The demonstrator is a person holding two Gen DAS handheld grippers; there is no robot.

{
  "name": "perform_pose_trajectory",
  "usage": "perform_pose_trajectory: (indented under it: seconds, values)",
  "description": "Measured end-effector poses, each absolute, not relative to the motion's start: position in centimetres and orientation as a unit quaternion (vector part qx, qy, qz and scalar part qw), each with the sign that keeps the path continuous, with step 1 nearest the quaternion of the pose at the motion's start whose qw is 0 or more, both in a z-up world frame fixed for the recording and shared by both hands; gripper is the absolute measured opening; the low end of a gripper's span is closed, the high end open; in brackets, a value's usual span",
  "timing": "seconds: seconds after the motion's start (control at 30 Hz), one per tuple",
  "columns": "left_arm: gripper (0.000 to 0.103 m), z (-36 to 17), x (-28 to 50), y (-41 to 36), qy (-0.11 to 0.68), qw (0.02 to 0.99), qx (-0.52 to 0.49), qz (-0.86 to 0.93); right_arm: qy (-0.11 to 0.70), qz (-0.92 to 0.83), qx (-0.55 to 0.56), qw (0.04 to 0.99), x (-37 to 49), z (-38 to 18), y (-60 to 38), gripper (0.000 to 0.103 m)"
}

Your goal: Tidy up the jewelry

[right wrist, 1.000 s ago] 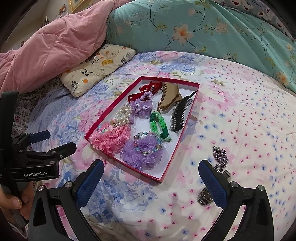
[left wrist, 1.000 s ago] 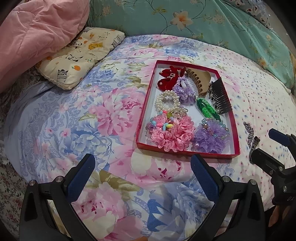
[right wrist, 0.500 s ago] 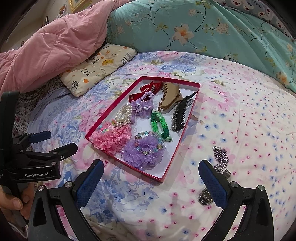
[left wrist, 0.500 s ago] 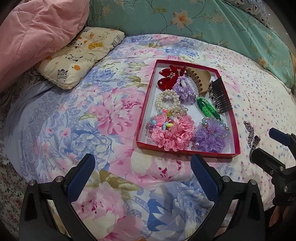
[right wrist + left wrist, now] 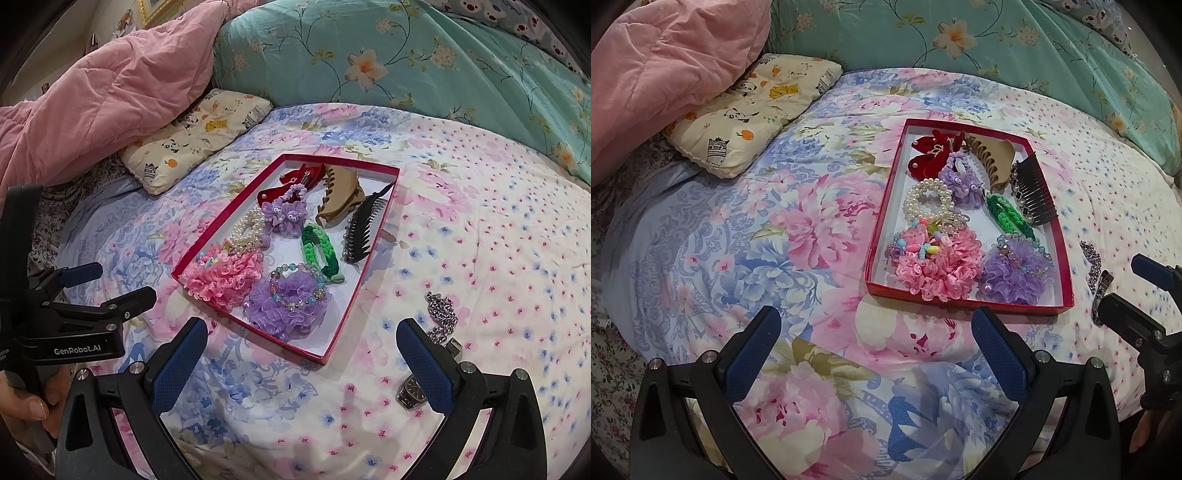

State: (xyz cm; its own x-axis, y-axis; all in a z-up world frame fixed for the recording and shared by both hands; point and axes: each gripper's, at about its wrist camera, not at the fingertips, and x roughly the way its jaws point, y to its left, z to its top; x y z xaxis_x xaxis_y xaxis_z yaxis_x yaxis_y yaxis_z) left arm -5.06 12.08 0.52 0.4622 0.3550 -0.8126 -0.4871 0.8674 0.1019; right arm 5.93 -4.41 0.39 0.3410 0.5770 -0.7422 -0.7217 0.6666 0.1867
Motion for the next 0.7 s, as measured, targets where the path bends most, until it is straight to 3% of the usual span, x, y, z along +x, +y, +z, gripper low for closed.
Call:
perform_pose_trajectory:
  seconds: [0.7]
  values:
    - [0.103,0.49,-5.1,12.12,0.454,0.853,-0.068,0.25,0.411,0.397,-0.083,0.816,5.88,0.58,-4.42,0.103]
